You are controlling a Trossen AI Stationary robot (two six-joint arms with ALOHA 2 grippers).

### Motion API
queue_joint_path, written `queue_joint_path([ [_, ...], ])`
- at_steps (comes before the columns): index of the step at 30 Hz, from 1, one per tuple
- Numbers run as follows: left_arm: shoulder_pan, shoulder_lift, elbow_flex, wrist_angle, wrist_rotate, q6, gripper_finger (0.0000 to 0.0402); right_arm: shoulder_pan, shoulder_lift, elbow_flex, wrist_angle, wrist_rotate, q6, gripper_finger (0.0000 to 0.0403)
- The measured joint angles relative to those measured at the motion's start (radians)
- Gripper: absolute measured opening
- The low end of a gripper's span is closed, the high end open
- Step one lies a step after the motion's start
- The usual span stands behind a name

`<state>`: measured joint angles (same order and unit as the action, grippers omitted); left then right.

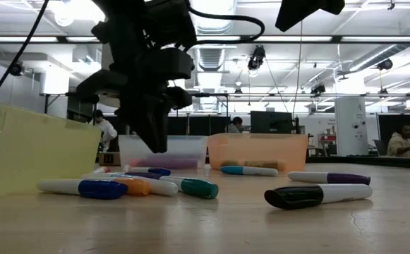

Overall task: Pick & Place Markers
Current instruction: Put the top dark blue pen into the yellow bin

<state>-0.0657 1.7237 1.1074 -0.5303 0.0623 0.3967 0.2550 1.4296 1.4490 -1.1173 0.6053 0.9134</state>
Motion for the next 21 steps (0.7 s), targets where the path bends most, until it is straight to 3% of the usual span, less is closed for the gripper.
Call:
queue_joint_path([
  [7,-0.001,0.0,-0.019,0.029,-0.002,0.02,0.0093,0.0,0.0,-0.002,0.0,0.006,0.0,0.0061],
  [21,-0.001,0.092,-0.023,0.048,-0.024,0.076,0.0093,-0.001,0.0,-0.003,0.001,0.027,0.004,0.0061],
])
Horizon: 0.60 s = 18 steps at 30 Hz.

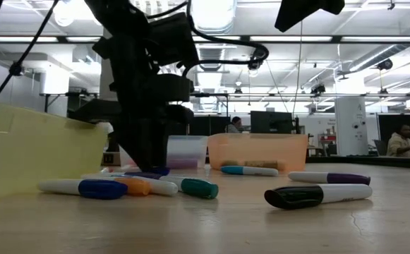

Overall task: Pick & Place Markers
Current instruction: Put the top dark blue pen into the yellow bin

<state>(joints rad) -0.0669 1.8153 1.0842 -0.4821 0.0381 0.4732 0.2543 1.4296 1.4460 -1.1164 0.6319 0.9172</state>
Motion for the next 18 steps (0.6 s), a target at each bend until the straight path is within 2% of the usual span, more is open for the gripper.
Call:
queue_joint_path([
  [7,-0.001,-0.001,0.009,-0.018,-0.004,-0.004,0.0026,0.0,0.0,0.0,0.0,0.0,0.0,0.0061],
  [13,0.0,-0.004,0.043,-0.042,-0.037,-0.022,0.0026,0.0,0.0,0.0,0.0,0.0,-0.001,0.0061],
  [18,0.0,-0.064,0.108,-0.11,-0.074,-0.034,0.0026,0.001,0.0,0.0,0.0,0.0,-0.001,0.0061],
])
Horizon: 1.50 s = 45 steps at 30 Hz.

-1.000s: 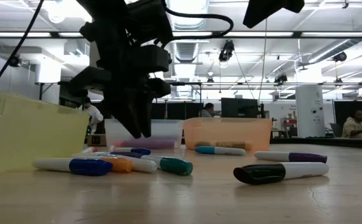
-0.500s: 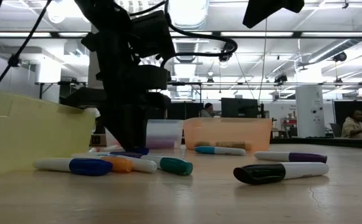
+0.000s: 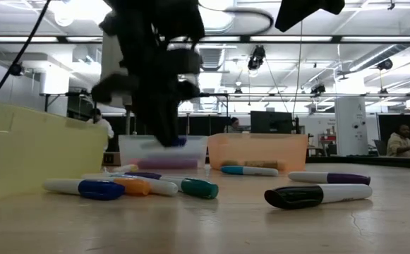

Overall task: Pick & Place Markers
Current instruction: Put the top dark blue pen into the yellow bin, then adjust the yellow bin

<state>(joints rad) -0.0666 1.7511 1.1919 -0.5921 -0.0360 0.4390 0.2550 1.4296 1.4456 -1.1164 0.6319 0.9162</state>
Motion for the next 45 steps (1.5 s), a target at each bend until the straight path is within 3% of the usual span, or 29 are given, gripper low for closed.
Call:
queue_joint_path([
  [7,0.0,-0.121,0.112,-0.286,0.03,-0.221,0.0026,0.0,0.0,0.0,0.0,0.0,0.0,0.0061],
  [13,-0.008,-0.253,0.073,-0.432,0.19,-0.527,0.003,0.0,0.0,0.0,-0.001,0.0,-0.008,0.0061],
  [20,-0.061,-0.424,-0.138,-0.378,0.272,-0.739,0.0032,-0.001,0.0,0.0,0.0,0.0,-0.022,0.0061],
  [28,-0.082,-0.488,-0.343,-0.109,0.353,-0.968,0.0061,0.0,0.0,0.0,0.001,0.0,-0.018,0.0061],
  [34,-0.09,-0.48,-0.388,-0.1,0.358,-0.983,0.0094,0.0,0.0,0.0,0.004,0.0,0.008,0.0061],
  [39,-0.1,-0.48,-0.404,-0.092,0.357,-0.963,0.0099,0.0,0.0,0.0,0.005,-0.001,0.009,0.0061],
  [45,-0.11,-0.48,-0.461,-0.078,0.288,-0.942,0.01,0.0,0.0,0.0,0.006,-0.001,0.009,0.0061],
])
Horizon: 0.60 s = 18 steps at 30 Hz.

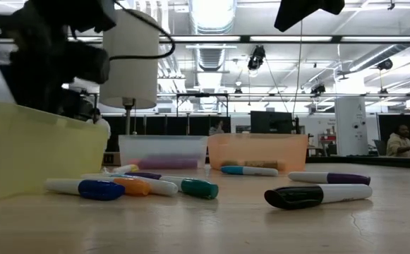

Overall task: Pick & Place Markers
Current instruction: Adjust the yellow bin

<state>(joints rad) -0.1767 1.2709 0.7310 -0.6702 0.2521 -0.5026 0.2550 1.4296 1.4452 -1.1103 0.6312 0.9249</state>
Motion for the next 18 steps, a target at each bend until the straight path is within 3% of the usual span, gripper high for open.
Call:
queue_joint_path([
  [7,-0.03,-0.001,-0.076,-0.013,-0.077,0.036,0.01,0.0,0.0,0.0,0.001,0.0,0.0,0.0061],
  [18,-0.086,-0.004,-0.073,-0.151,-0.097,0.072,0.01,0.0,0.0,0.0,0.001,0.0,-0.005,0.0061],
])
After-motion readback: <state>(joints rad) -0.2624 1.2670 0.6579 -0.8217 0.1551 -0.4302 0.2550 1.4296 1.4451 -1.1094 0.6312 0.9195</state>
